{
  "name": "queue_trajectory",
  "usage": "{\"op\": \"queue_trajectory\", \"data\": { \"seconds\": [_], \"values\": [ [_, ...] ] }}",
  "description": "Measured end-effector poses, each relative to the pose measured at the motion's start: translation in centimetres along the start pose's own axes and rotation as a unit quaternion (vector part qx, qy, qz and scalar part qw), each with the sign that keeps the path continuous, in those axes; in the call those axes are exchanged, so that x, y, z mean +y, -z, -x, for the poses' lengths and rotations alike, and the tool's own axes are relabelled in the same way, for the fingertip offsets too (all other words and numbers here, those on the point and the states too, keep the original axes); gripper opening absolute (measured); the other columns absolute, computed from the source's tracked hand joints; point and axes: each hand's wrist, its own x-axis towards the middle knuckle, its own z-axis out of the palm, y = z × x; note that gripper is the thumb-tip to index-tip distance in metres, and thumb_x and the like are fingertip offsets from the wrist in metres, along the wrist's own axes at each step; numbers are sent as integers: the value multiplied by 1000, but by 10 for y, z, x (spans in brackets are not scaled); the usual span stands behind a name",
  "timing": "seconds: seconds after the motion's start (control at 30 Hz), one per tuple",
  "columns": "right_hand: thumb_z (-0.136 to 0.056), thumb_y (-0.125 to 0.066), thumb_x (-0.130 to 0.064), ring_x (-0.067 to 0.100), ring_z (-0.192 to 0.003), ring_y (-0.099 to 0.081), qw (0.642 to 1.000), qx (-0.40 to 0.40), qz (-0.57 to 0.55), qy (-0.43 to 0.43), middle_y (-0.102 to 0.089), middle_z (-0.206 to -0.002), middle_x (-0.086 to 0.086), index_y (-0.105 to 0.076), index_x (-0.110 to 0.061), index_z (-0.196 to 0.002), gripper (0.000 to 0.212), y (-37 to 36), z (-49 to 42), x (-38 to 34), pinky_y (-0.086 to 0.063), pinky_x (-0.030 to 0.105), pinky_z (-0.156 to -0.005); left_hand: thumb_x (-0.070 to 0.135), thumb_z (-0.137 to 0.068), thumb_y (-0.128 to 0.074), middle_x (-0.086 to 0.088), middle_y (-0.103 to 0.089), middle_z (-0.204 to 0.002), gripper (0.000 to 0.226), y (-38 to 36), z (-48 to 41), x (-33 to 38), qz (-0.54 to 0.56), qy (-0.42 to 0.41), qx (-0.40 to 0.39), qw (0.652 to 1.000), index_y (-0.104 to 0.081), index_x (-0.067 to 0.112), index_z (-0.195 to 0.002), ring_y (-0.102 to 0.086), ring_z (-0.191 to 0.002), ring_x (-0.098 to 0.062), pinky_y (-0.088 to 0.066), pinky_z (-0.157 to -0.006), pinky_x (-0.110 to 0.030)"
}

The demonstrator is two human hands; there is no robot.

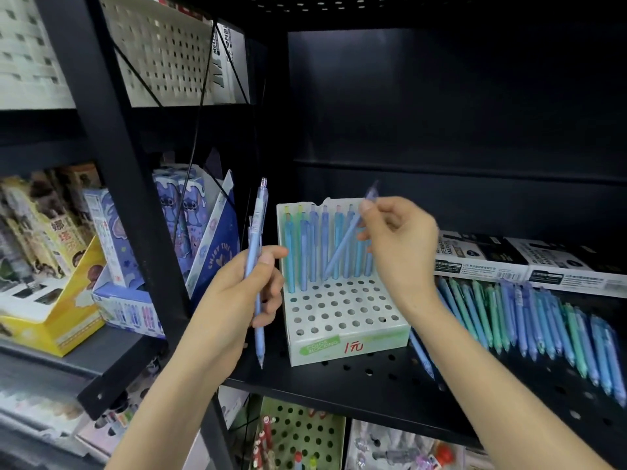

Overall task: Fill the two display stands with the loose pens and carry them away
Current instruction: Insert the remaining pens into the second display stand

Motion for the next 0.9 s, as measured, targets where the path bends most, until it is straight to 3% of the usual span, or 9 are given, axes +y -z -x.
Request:
{"op": "queue_trajectory", "data": {
  "seconds": [0.2, 0.3, 0.47, 0.6, 0.7, 0.8, 0.9],
  "values": [
    [-90, -59, -27, 14, -68, -65, 996, -41, 80, 20, -66, -72, -7, -64, -20, -82, 11, -22, 3, 10, -55, 38, -70, 31, -91, -43, 2, -45, -62, 31, 3, 6, 4, 40, 33, -18, 998, -52, 21, -119, -38, -49, -6, -26, -37, -15],
    [-90, -59, -27, 10, -68, -64, 990, -72, 116, 43, -65, -71, -6, -66, -15, -85, 15, -27, 6, 10, -54, 33, -69, 32, -85, -46, 0, -50, -65, 35, 5, 8, 6, 52, 34, -31, 998, -51, 23, -118, -38, -56, -9, -28, -40, -16],
    [-89, -59, -26, 4, -62, -55, 972, -136, 190, 38, -56, -64, -14, -66, -13, -85, 15, -33, 8, 9, -42, 12, -58, 15, -95, -42, 0, -53, -66, 21, 8, 7, 3, 35, 28, -31, 999, -59, 12, -107, -37, -64, -15, -34, -46, -17],
    [-90, -58, -30, 8, -70, -58, 963, -131, 232, 40, -65, -80, -9, -66, -17, -100, 18, -29, 10, 1, -46, 20, -65, 15, -94, -42, -3, -55, -66, 25, 7, 9, 5, 22, 8, -58, 998, -60, 13, -112, -41, -58, -12, -36, -48, -16],
    [-89, -57, -37, 4, -68, -59, 984, -101, 136, 61, -67, -80, -13, -68, -24, -99, 20, -18, 20, -16, -48, 20, -68, 22, -86, -47, -6, -60, -70, 32, 4, 11, 7, 21, -10, -83, 996, -58, 11, -113, -48, -57, -13, -39, -48, -17],
    [-87, -62, -28, -1, -69, -61, 979, -205, 2, 8, -70, -75, -10, -71, -20, -85, 12, -12, 31, -33, -48, 14, -68, 22, -89, -45, -9, -62, -73, 32, 0, 10, 7, 12, -19, -113, 993, -55, 5, -114, -52, -61, -17, -41, -50, -18],
    [-86, -63, -18, 2, -65, -61, 978, -197, -68, -27, -69, -73, -6, -71, -16, -84, 8, -3, 28, -37, -46, 15, -59, 24, -90, -43, -8, -66, -80, 30, -4, 12, 9, -19, -28, -126, 991, -56, 8, -112, -61, -68, -20, -47, -56, -22]
  ]
}}
